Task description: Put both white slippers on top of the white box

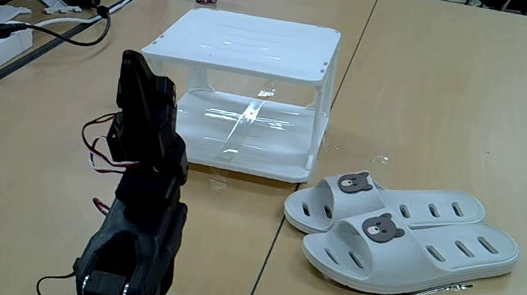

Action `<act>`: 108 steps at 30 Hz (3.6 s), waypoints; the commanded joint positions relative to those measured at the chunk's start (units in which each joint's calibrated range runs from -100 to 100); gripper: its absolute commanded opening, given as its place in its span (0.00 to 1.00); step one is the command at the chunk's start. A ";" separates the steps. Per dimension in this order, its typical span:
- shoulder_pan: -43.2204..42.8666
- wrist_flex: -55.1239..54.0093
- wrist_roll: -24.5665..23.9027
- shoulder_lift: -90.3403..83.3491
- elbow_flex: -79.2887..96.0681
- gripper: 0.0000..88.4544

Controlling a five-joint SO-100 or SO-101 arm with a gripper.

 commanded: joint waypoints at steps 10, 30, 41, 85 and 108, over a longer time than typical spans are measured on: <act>-0.16 -0.25 0.42 -0.23 0.54 0.01; 13.08 5.09 0.42 36.29 0.45 0.01; 13.74 4.92 0.42 78.11 -0.45 0.01; 24.10 4.92 0.42 135.15 -43.94 0.26; 33.56 25.20 0.42 148.87 -79.75 0.26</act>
